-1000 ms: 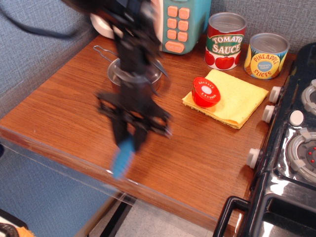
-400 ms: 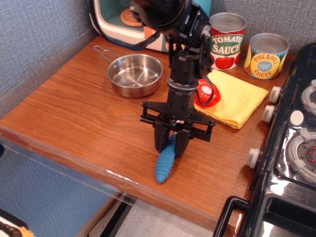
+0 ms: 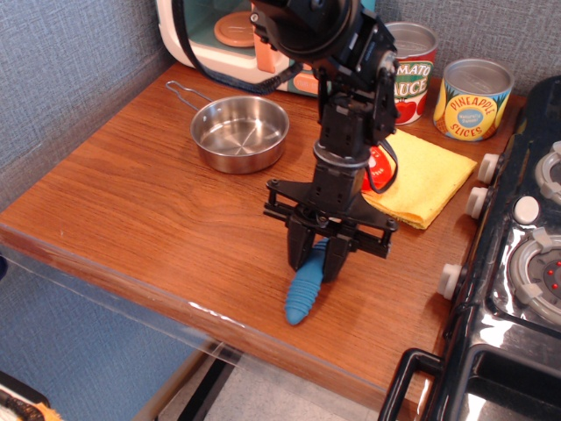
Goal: Place the blue fork in front of the yellow towel
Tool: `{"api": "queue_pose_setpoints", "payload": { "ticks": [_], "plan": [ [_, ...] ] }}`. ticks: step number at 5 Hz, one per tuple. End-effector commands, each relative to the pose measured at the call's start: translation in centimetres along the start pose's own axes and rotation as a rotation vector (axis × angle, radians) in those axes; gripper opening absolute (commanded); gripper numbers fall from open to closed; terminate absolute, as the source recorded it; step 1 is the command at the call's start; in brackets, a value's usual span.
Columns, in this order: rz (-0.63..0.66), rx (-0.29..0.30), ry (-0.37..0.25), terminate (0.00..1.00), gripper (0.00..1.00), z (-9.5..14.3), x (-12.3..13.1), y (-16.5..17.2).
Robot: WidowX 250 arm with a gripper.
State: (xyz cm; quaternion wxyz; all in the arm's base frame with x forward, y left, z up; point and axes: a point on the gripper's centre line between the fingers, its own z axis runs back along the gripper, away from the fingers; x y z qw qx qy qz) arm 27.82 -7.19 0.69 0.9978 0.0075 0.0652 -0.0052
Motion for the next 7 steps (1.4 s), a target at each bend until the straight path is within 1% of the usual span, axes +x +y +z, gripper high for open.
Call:
{"api": "queue_pose_setpoints", "payload": {
  "ticks": [1,2,3,4,5,6,7],
  "plan": [
    [-0.022,-0.025,-0.019,0.00,0.00,0.4,-0.8,-1.2],
    [0.012,-0.039,-0.030,0.00,1.00,0.5,-0.4,-0.6],
    [0.024,-0.054,-0.074,0.00,1.00,1.9,-0.7,-0.1],
    [0.025,-0.083,-0.157,0.00,1.00,4.8,-1.8,1.3],
    [0.048,-0.094,-0.207,0.00,1.00,7.5,-2.9,3.1],
    [0.062,-0.097,-0.218,0.00,1.00,7.9,-2.8,4.3],
    [0.078,-0.068,-0.223,0.00,1.00,7.5,-2.4,5.0]
  ]
}}
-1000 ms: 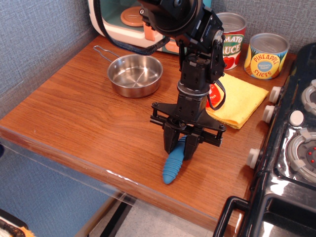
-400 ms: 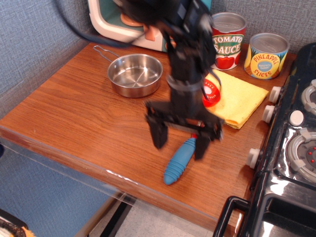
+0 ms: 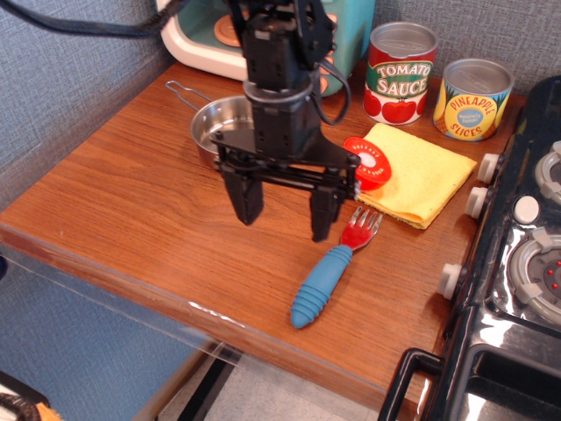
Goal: Place the blue fork in front of the yellow towel
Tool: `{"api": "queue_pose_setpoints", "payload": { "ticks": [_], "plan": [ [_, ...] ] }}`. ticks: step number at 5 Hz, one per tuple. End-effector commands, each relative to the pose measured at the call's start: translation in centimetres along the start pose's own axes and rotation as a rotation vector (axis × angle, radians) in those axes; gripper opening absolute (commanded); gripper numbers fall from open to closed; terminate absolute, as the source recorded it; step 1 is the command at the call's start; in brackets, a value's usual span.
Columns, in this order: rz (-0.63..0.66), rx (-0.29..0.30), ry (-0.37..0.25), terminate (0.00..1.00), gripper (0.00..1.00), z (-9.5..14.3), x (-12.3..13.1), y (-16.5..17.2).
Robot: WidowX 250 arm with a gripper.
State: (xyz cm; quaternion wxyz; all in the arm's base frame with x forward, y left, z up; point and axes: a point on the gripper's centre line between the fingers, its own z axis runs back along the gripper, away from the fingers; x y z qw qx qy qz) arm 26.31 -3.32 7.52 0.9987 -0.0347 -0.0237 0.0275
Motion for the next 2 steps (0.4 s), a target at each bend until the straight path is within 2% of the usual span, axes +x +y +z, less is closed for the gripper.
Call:
{"api": "queue_pose_setpoints", "payload": {
  "ticks": [1,2],
  "plan": [
    [0.013,0.019,-0.046,0.00,1.00,1.05,0.26,0.90],
    [0.013,0.019,-0.046,1.00,1.00,1.05,0.26,0.90]
  ]
}}
